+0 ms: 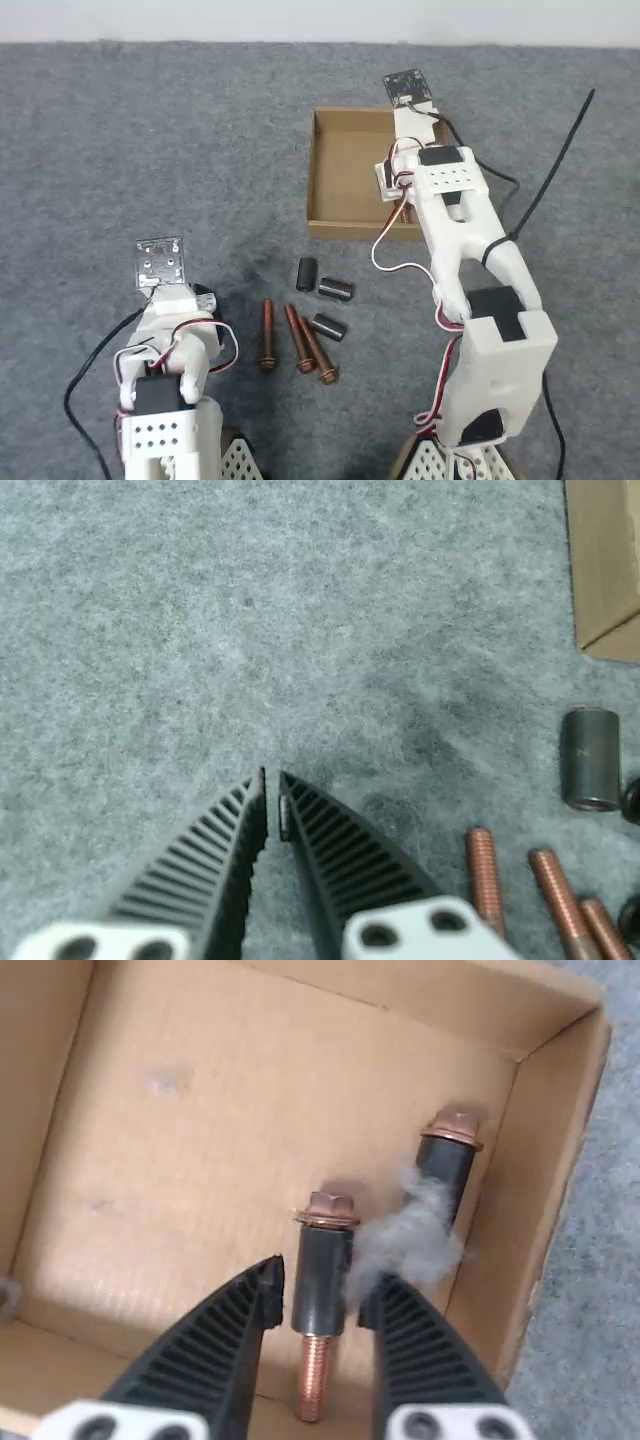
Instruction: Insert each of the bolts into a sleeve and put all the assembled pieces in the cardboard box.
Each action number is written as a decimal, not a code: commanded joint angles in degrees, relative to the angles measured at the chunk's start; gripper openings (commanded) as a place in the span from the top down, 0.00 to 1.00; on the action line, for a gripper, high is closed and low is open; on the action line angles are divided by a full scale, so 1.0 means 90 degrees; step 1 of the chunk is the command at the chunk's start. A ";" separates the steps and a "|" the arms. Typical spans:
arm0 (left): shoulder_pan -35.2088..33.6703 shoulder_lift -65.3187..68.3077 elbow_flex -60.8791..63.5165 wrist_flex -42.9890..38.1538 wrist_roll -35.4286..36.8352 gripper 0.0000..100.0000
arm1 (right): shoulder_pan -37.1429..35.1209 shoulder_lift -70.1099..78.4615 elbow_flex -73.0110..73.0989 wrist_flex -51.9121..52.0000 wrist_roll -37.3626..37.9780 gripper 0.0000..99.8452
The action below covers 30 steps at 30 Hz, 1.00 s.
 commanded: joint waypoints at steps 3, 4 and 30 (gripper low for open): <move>-0.0049 -0.0078 -0.0083 -0.0107 -0.0029 0.98 | -0.0063 -0.0513 -0.0518 0.0415 -0.0117 0.97; -0.0049 -0.0078 -0.0083 -0.0107 -0.0029 0.98 | -0.0083 -0.0659 -0.0537 0.0581 -0.0117 0.97; -0.0049 -0.0078 -0.0083 -0.0107 -0.0029 0.98 | -0.2427 -0.2769 -0.0186 0.5788 0.0449 0.97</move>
